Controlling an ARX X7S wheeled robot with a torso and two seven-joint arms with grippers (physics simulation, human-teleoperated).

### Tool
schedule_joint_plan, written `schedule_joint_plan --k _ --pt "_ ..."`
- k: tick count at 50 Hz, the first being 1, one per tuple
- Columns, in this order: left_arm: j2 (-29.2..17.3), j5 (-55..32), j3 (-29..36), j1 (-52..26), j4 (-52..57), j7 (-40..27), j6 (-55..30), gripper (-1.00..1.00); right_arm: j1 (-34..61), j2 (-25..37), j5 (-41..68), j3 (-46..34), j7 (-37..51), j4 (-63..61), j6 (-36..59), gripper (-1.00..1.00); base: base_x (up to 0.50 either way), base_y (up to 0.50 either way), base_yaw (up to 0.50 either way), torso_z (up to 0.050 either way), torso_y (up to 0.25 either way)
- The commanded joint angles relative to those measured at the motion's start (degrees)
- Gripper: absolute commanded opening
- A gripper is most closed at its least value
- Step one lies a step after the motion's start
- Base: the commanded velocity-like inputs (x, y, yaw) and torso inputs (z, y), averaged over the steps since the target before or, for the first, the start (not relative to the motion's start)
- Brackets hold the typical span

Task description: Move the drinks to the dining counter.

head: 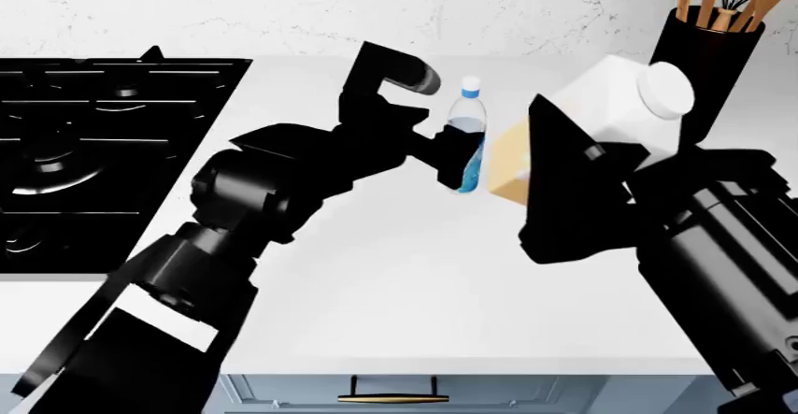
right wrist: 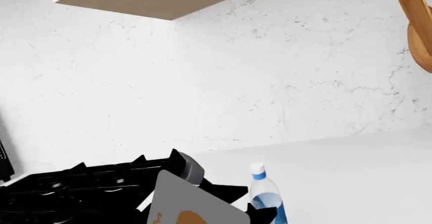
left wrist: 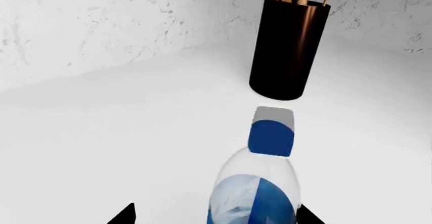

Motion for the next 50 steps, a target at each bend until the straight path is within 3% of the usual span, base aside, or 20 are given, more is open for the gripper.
schedule_joint_plan --k 1,10,18,19,33,38,44,47,50 --pt "2.34 -11.28 14.43 -3.37 -10.44 2.61 7.40 1.00 -0.86 0.82 -0.25 1.55 -0.61 -0.36 -0.04 -1.00 0.00 0.00 0.00 0.000 0.000" --pt "2.36 -32.13 37.54 -6.02 -12.49 1.96 14.75 1.00 -1.09 1.15 -0.22 1.53 -0.34 -0.41 -0.13 -1.00 0.00 0.00 0.00 0.000 0.000" --pt "2.36 -39.27 46.23 -6.06 -12.80 1.77 19.59 1.00 -1.66 1.21 -0.67 1.67 -0.92 -0.12 -0.01 -1.00 0.00 0.00 0.00 0.000 0.000" --pt "2.36 -39.71 46.42 -6.10 -13.01 1.87 19.79 -1.00 -1.64 1.19 -0.73 1.60 -0.97 -0.07 0.04 -1.00 0.00 0.00 0.00 0.010 0.000" --pt "2.36 -40.03 47.24 -6.53 -14.42 1.41 21.71 -1.00 -1.84 1.06 -0.93 1.37 -1.39 -0.06 -0.01 -1.00 0.00 0.00 0.00 0.000 0.001" --pt "2.25 -39.81 46.56 -7.28 -15.39 -2.34 25.23 -1.00 -1.53 1.53 -0.02 1.52 -0.47 -0.67 -0.59 -1.00 0.00 0.00 0.00 0.000 0.000" --pt "-18.26 -35.99 46.54 -13.00 24.72 -30.55 27.04 -1.00 2.34 0.81 1.80 -0.91 3.01 -2.13 -1.40 -1.00 0.00 0.00 0.00 0.000 0.002" --pt "-26.17 -34.01 45.64 -15.45 38.36 -40.86 27.79 -1.00 4.04 -0.27 2.76 -2.35 4.74 -3.32 -2.06 -1.00 0.00 0.00 0.00 0.003 0.000" --pt "-32.84 -34.83 44.96 -17.89 49.32 -46.33 26.20 -1.00 5.49 -0.76 4.15 -3.35 6.85 -4.62 -2.99 -1.00 0.00 0.00 0.00 0.000 0.003"
